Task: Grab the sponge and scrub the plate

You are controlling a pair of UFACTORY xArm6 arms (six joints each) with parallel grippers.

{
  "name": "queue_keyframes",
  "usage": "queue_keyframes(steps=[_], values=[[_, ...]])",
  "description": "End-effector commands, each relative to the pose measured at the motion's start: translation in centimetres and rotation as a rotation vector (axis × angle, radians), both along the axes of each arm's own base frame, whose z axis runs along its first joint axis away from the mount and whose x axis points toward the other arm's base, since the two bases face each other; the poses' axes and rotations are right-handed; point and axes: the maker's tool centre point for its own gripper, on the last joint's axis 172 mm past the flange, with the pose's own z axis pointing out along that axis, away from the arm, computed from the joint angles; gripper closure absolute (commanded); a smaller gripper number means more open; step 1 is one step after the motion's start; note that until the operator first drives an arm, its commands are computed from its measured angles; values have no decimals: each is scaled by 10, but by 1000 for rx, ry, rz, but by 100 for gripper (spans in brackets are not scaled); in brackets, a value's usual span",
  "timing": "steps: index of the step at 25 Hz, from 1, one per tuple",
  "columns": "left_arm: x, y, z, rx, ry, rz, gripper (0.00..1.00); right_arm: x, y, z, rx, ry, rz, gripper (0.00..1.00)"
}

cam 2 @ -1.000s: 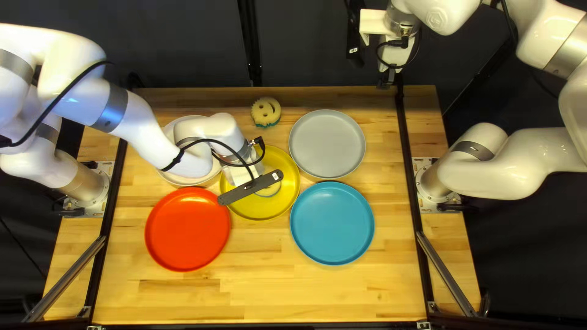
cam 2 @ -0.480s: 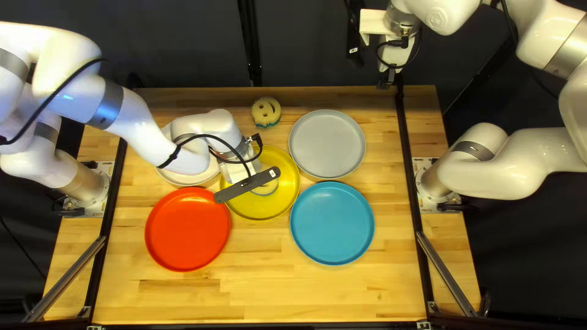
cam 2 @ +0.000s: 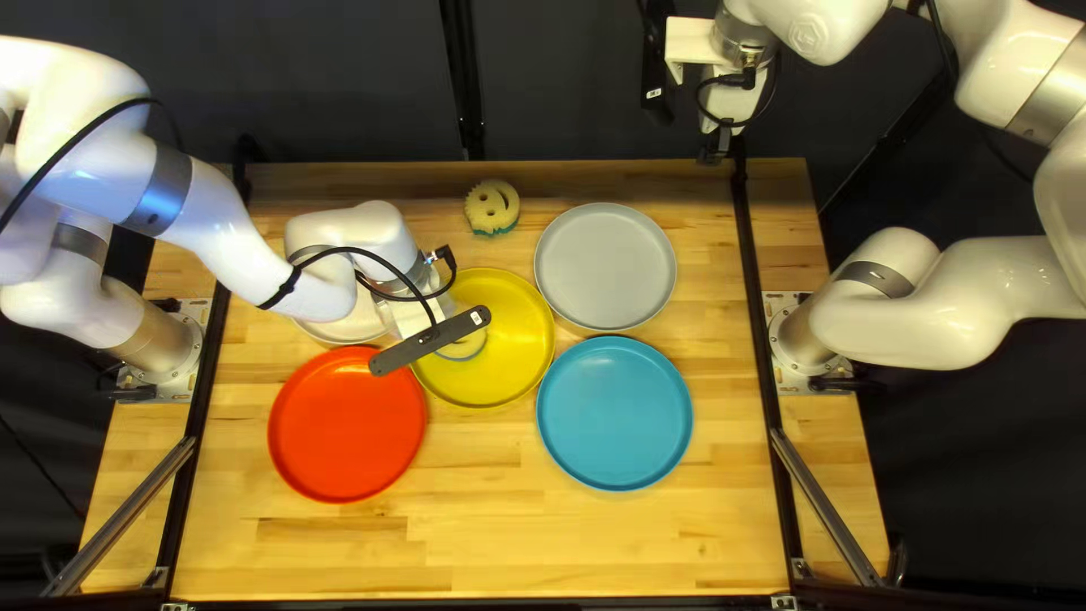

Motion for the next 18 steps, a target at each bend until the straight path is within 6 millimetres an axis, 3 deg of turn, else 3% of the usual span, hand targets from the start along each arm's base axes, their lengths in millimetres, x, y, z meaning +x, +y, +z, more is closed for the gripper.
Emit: queue_keyframes(steps=[1,9,18], values=[[9,17,-5,-6,1,7,100,0,0,0,0,0,0,0],[39,30,1,-7,-21,9,100,0,0,0,0,0,0,0],[63,7,5,3,-46,-22,100,0,0,0,0,0,0,0]])
